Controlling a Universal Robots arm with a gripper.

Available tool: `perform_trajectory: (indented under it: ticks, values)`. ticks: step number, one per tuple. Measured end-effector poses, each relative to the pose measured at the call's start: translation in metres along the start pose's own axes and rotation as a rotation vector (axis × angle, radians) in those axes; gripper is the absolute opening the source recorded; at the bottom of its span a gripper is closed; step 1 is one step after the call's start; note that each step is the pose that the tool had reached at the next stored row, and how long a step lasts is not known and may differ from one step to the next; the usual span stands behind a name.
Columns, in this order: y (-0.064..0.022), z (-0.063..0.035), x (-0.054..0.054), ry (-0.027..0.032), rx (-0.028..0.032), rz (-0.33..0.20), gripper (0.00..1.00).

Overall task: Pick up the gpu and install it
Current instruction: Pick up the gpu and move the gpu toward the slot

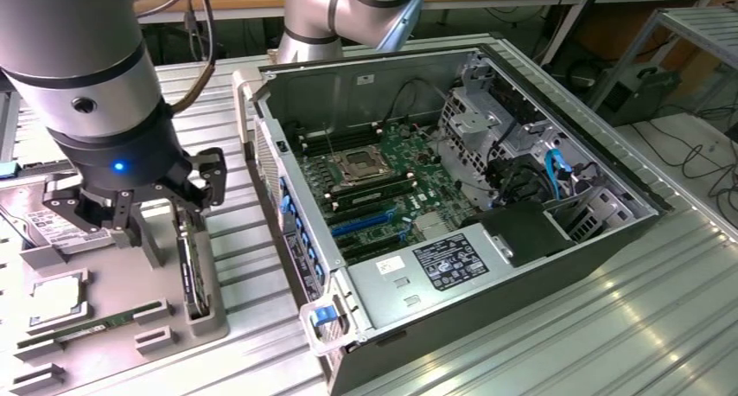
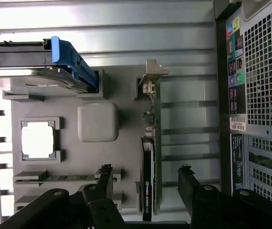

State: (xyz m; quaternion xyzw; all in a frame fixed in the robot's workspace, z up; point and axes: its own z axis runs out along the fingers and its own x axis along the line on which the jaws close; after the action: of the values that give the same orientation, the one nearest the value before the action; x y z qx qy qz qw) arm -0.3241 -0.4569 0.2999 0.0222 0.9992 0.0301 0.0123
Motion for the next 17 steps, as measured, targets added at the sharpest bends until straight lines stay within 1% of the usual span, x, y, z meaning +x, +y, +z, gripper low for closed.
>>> perform_trajectory:
  ticks: [4,9,17]
  values:
    - [-0.0015,0.0041,-0.002,0.0000,0.0000,0.000,0.67]
    - [-0.0018,0.0080,-0.002,0.0000,0.0001,0.000,0.67]
    - [-0.0025,0.0177,-0.003,-0.0001,0.0000,0.000,0.67]
